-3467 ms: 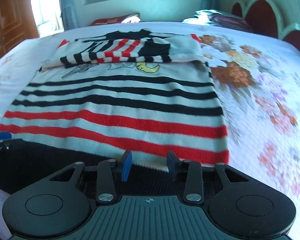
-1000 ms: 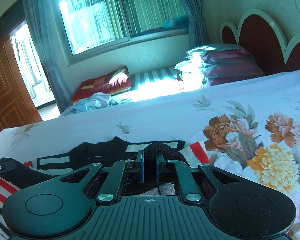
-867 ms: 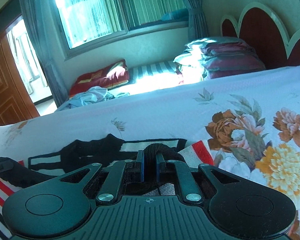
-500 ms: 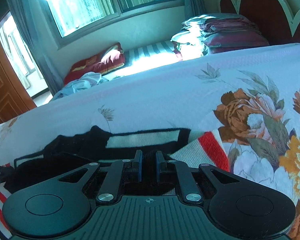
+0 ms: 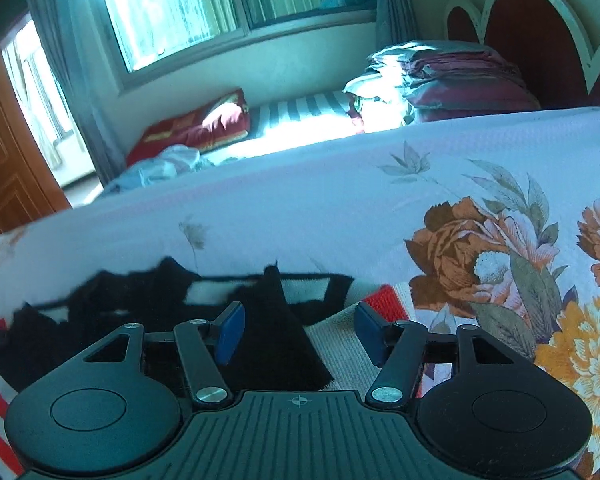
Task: Fold small clothes
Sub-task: 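Open both grippers to release the hem onto the sweater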
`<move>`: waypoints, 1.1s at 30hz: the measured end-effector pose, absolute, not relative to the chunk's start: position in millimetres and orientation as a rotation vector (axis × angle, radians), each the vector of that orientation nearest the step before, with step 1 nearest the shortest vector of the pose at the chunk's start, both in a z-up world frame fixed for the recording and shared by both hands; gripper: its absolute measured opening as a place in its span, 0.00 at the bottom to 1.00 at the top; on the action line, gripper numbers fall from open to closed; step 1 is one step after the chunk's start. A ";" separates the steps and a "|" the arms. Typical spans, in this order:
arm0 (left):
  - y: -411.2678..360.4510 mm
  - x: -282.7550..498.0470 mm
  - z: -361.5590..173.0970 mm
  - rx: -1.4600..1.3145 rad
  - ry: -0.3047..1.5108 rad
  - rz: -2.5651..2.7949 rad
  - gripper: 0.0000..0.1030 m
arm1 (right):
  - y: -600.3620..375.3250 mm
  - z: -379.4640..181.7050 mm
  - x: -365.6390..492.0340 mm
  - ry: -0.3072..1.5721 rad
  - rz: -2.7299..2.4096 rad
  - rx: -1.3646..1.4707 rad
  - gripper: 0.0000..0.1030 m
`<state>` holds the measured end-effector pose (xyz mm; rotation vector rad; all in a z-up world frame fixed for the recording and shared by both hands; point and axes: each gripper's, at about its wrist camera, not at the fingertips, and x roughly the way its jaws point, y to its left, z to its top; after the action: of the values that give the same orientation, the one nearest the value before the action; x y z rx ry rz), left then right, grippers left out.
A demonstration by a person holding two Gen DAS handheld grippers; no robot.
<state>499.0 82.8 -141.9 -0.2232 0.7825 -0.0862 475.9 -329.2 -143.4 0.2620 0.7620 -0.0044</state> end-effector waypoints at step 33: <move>15.7 420.9 -122.5 -0.016 0.636 -0.187 0.31 | -227.2 -126.4 425.5 0.735 0.248 0.129 0.25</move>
<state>420.9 15.7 -122.5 -0.0161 0.6358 -0.1866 425.5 -227.2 -126.4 0.1292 0.7355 0.2479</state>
